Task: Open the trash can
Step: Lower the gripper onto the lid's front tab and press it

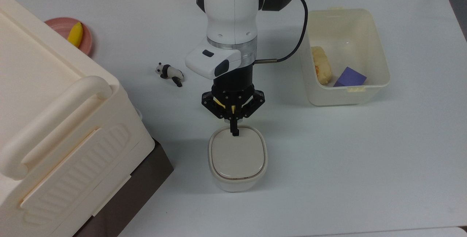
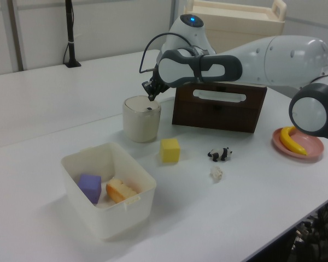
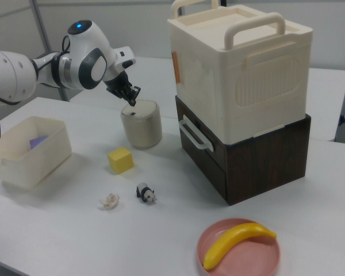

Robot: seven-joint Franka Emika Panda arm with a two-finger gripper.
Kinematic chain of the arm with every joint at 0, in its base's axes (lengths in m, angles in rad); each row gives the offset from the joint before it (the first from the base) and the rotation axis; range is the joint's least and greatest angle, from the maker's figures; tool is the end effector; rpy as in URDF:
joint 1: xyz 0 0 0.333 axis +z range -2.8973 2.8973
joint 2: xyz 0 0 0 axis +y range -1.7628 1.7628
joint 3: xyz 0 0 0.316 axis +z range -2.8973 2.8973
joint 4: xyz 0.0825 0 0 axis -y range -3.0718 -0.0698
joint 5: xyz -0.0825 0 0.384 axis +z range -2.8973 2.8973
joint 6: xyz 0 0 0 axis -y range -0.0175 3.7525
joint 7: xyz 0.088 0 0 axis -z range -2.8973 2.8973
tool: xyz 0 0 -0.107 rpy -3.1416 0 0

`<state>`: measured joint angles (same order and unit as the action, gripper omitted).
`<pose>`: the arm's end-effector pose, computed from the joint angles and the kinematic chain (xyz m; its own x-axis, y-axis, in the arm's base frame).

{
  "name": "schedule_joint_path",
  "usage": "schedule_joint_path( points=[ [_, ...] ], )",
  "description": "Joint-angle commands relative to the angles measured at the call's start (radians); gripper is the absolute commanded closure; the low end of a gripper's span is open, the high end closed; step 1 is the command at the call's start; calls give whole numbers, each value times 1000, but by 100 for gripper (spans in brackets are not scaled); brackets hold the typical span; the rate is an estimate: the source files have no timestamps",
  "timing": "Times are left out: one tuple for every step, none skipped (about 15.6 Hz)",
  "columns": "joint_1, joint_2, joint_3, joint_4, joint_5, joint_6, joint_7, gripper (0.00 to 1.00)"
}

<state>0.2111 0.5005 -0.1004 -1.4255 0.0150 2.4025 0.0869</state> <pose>0.7334 0.0969 0.4612 0.8864 0.0333 0.4617 0.0406 -0.9992 -0.0061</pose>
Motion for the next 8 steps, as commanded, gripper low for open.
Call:
schedule_joint_path(
  points=[
    [2,13,1,17,-3,23,-24,100],
    [2,18,1,16,-3,21,-26,100],
    [2,24,1,16,-6,21,-27,100],
    [2,29,1,13,-7,21,-27,100],
    [2,29,1,10,-7,21,-35,100],
    [2,30,1,4,-7,21,-42,100],
    [2,35,1,-4,-7,21,-50,99],
    [2,41,1,-4,-6,21,-55,100]
  ],
)
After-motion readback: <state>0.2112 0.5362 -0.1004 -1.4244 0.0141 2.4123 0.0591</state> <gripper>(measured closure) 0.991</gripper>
